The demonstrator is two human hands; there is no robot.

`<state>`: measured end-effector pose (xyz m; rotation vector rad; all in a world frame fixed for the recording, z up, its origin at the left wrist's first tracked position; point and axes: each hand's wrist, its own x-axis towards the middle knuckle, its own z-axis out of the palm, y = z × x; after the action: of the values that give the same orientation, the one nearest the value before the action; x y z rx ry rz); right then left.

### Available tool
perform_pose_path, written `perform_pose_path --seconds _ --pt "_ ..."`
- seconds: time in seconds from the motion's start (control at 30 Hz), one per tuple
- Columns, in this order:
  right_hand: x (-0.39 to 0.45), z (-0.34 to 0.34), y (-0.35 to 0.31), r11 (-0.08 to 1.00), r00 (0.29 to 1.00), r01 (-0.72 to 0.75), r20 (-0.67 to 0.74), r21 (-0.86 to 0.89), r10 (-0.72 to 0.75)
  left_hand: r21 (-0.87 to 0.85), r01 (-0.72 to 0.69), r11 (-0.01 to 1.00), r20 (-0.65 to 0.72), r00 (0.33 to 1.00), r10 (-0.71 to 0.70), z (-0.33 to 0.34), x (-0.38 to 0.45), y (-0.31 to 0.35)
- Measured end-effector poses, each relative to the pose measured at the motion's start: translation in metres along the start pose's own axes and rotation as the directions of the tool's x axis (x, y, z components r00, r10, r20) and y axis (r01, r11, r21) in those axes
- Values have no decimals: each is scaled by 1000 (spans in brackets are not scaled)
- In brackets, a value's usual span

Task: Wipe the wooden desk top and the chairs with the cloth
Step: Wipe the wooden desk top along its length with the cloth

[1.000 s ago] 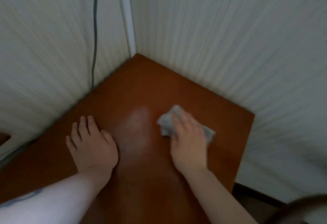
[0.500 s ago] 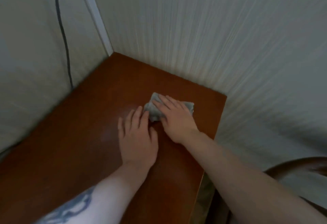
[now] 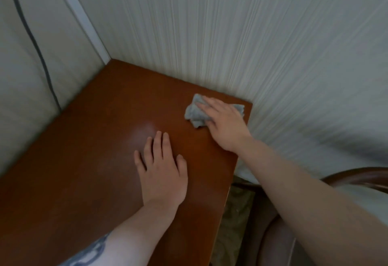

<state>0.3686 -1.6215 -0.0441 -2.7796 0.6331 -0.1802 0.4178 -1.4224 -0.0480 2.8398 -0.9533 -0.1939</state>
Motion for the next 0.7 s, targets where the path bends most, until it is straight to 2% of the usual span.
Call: perform_pose_path --seconds 0.07,0.13,0.17,0.2,0.23,0.27,0.33,0.37,0.4,0.43,0.5,0.53,0.57,0.6,0.63,0.67,0.7 --pt "-19 -1 27 965 952 -233 -173 118 251 14 -5 1000 -2 1000 5 0 0 0" --pt "-37 4 23 853 835 -414 -240 318 495 14 -8 1000 -8 1000 8 0 0 1" --pt "-44 9 10 816 791 -469 -250 337 558 13 -11 1000 -13 1000 11 1 -1 0" --pt "-49 16 -7 816 778 -491 -269 304 568 8 -13 1000 -20 1000 13 2 -1 0" --pt "-52 21 -25 850 805 -468 -280 242 523 -2 -15 1000 -33 999 15 3 -1 -1" --pt "-53 23 -39 897 861 -402 -257 181 438 -10 -16 1000 -45 999 15 3 -1 -1" --pt "-48 15 -45 982 972 -180 -146 53 186 -16 -14 1000 -56 998 13 4 -1 -1" --pt "-40 9 -35 993 987 -116 -108 2 115 -22 -12 1000 -53 999 11 4 -1 -2" --pt "-31 4 -19 991 986 -131 -110 -17 128 -28 -12 1000 -42 999 10 3 -1 -2" --pt "-26 -1 -5 976 966 -219 -143 0 216 -33 -13 999 -30 999 12 2 -1 -2" --pt "-31 -4 6 879 859 -458 -191 130 475 -34 -16 999 -21 1000 15 1 -2 -2" --pt "-39 1 -5 826 798 -539 -212 165 563 -40 -11 999 -21 1000 11 0 -3 -2" --pt "-49 7 -23 807 772 -570 -234 156 591 -52 -9 999 -29 1000 7 -2 -3 -1" --pt "-57 13 -47 826 796 -552 -224 116 563 -81 -11 997 -50 999 7 -2 -3 -2" --pt "-63 17 -71 882 866 -468 -169 57 470 -143 -9 990 -76 997 -2 -2 -3 -2" --pt "-68 19 -90 945 943 -325 -69 31 326 -242 -2 970 -105 994 -25 -2 -4 -3" --pt "-68 18 -103 984 984 -174 35 30 173 -364 13 931 -131 989 -65 -4 -5 -5"
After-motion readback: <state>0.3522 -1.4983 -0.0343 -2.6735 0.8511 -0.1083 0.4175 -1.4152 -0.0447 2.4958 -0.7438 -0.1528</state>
